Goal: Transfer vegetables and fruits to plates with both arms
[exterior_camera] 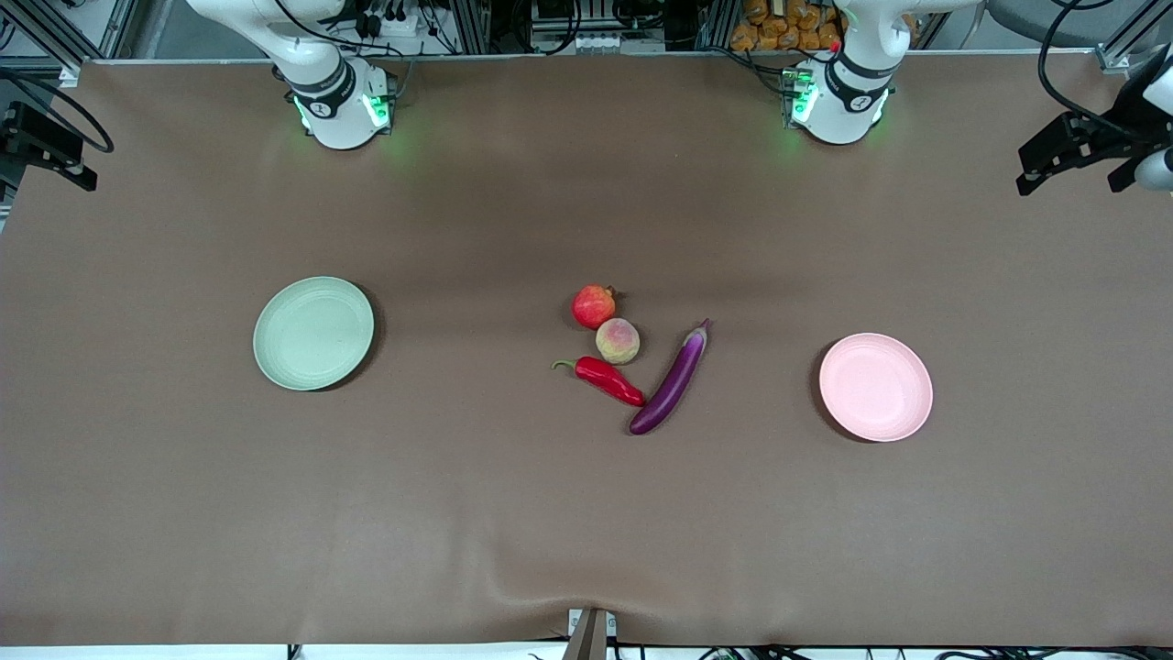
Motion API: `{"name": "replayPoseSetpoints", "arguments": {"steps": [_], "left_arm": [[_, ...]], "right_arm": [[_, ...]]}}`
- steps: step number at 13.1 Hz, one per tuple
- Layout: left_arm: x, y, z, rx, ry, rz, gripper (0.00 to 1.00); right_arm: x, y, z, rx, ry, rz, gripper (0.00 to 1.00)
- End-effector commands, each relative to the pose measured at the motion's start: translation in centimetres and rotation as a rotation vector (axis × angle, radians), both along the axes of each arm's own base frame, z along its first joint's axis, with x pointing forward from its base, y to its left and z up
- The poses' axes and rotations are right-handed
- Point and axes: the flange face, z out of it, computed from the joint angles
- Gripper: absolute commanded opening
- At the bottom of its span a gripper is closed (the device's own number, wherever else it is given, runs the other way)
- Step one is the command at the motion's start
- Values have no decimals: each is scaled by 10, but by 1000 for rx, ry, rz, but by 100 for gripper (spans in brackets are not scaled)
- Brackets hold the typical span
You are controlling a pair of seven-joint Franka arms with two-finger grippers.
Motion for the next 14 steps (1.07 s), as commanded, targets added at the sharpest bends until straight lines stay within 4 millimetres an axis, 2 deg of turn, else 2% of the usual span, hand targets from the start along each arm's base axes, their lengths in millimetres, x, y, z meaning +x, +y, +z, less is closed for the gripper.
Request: {"name": "replayPoseSetpoints", "arguments": {"steps": [1,6,14], "left_arm": [[-1,-7,6,-22,26,-20,100],[1,-4,9,-23,19,-14,100],[2,-3,1,-20,44,-20,100]], "right_arm": [[-2,-5,2,29,-3,-63,100],[-2,1,2,27,0,-75,100],[-3,1,1,27,7,-73,100]]}}
